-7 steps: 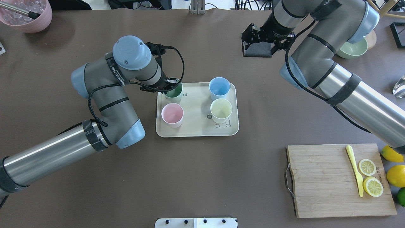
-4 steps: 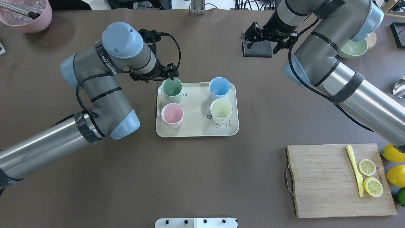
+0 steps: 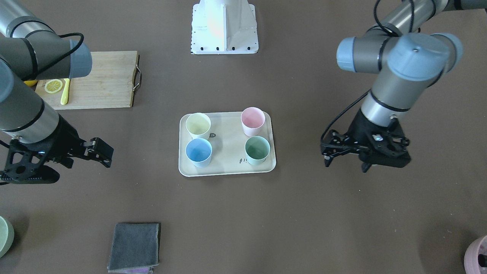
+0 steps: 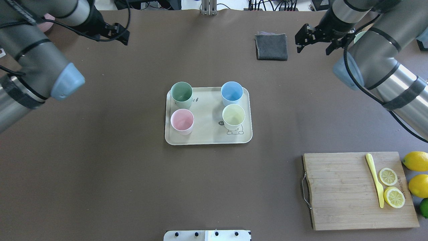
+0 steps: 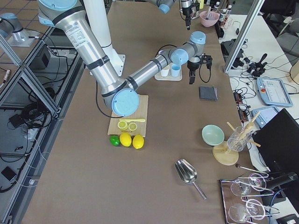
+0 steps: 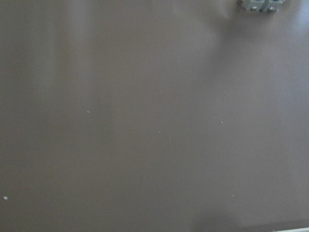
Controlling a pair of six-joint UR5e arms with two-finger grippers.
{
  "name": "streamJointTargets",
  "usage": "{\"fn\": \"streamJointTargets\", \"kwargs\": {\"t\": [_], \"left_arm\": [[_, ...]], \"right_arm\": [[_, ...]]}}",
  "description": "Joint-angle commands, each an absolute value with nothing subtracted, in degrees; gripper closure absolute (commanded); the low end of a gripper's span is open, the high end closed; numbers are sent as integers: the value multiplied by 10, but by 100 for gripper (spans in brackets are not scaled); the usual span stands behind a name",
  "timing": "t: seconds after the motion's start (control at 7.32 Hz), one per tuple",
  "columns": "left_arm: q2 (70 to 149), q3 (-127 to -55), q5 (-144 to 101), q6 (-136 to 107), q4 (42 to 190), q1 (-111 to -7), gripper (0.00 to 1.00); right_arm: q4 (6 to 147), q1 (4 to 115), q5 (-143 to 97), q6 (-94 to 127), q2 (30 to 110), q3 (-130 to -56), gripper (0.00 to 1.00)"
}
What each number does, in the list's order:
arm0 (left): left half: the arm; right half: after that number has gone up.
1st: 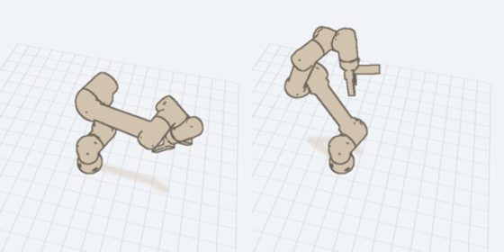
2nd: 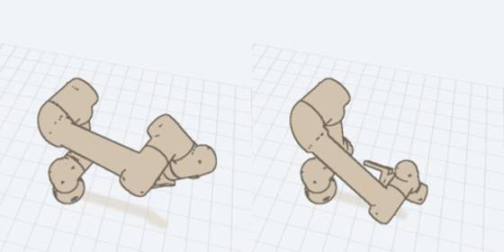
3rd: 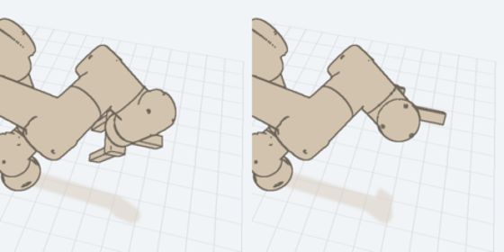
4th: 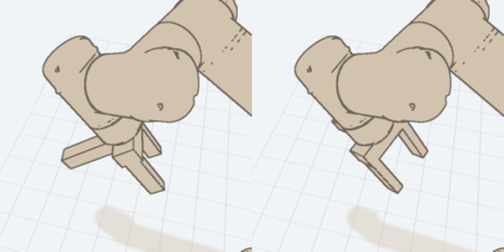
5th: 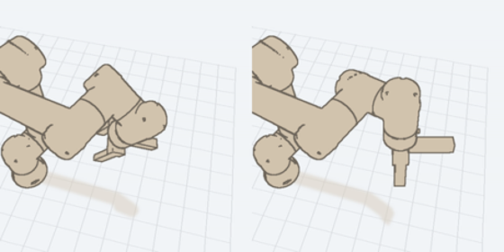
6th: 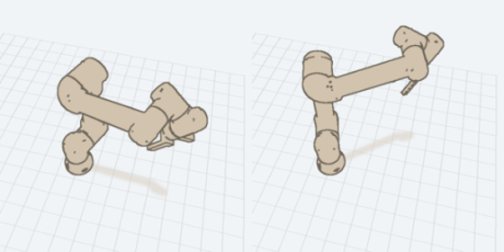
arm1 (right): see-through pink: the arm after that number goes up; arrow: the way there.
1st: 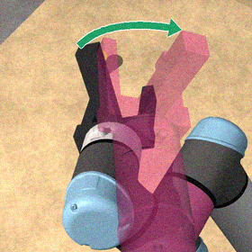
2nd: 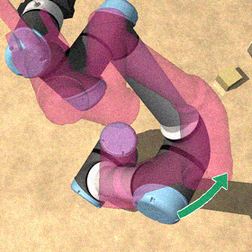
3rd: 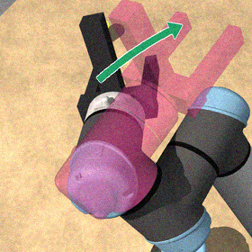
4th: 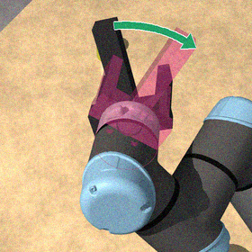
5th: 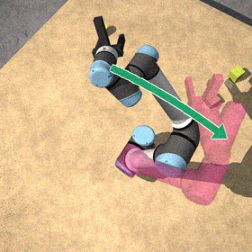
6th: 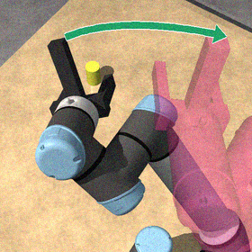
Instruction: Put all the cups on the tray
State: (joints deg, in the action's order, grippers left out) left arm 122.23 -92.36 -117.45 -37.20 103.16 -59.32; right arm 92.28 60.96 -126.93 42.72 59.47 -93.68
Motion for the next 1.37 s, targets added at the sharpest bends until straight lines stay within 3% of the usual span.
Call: {"fn": "streamJointTargets", "kwargs": {"t": [0.0,0.27,0.55,1.23], "left_arm": [[1145,-938,-1207,-236,1031,-691,2],[1083,-939,-1216,-236,1047,-719,2],[1017,-927,-1248,-219,1045,-769,2],[991,-888,-1302,-136,1024,-855,2]], "right_arm": [[947,690,-1310,255,695,-953,0],[947,782,-1316,111,770,-930,0],[947,837,-1310,8,781,-868,0],[940,885,-1314,-69,838,-860,0]]}}
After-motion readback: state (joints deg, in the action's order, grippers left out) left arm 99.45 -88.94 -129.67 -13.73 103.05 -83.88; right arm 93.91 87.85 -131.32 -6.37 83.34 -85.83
